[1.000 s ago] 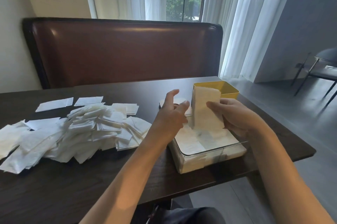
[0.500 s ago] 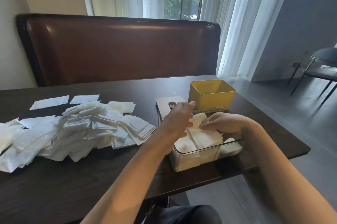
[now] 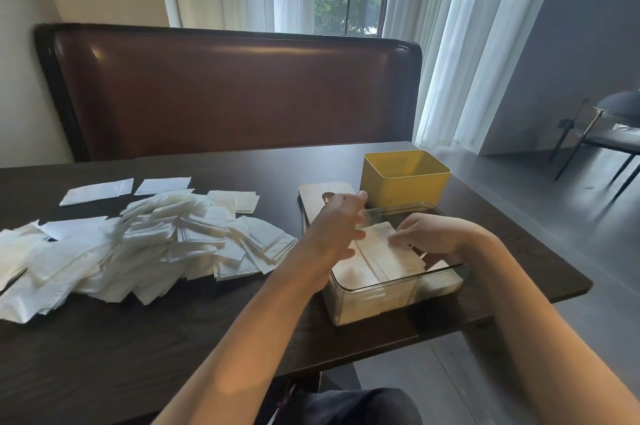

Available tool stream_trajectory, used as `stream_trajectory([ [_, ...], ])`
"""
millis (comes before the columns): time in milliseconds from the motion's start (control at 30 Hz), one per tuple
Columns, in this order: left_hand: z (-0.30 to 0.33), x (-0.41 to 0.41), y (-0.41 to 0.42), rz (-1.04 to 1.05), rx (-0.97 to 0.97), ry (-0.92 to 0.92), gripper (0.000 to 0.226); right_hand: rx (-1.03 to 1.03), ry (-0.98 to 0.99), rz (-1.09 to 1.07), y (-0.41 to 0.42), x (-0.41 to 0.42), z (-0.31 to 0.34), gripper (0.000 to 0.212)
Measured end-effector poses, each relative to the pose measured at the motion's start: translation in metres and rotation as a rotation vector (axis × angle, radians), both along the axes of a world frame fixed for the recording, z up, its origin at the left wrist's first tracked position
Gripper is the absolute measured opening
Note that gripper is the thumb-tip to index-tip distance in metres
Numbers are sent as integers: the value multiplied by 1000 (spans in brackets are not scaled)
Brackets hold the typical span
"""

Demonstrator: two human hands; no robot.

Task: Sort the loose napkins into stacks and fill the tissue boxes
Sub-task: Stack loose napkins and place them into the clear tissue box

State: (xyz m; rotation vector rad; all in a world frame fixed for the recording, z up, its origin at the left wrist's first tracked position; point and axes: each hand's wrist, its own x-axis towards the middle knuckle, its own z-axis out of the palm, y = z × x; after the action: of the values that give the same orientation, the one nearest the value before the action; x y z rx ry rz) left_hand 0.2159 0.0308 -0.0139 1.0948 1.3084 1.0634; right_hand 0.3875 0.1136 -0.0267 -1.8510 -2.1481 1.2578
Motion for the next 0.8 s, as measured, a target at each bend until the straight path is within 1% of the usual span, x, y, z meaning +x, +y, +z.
stream_trajectory([
  [67, 0, 0, 0, 0, -7, -6, 26, -3, -16, -11, -2, -1, -3, 28],
  [167, 0, -1, -1, 11, -16, -28, 28, 75, -50, -58, -1, -1, -3, 46],
  [267, 1, -3, -1, 26, -29, -45, 35, 212, 27, -162, 0, -4, 4, 47],
  [367, 0, -3, 0, 43, -19, -44, 37, 378, 91, -205, -3, -10, 7, 45],
  [400, 0, -3, 0, 50, -13, -44, 38, 386, 76, -196, -4, -12, 8, 46],
  [467, -2, -4, 0, 65, 1, -45, 41, 328, -11, -153, -8, -17, 7, 47],
  [533, -2, -4, 0, 79, 12, -53, 41, 251, -57, -119, -13, -20, 3, 54],
  [600, -3, -5, -1, 90, 11, -58, 41, 213, -45, -119, -17, -22, 2, 63],
  [667, -3, -6, -1, 94, 9, -53, 41, 212, -14, -126, -17, -21, 1, 64],
  [733, -3, -7, -1, 96, 8, -51, 41, 251, -5, -145, -18, -20, 3, 58],
  [800, -3, -7, -1, 96, 8, -53, 41, 393, -7, -181, -17, -19, 6, 54],
])
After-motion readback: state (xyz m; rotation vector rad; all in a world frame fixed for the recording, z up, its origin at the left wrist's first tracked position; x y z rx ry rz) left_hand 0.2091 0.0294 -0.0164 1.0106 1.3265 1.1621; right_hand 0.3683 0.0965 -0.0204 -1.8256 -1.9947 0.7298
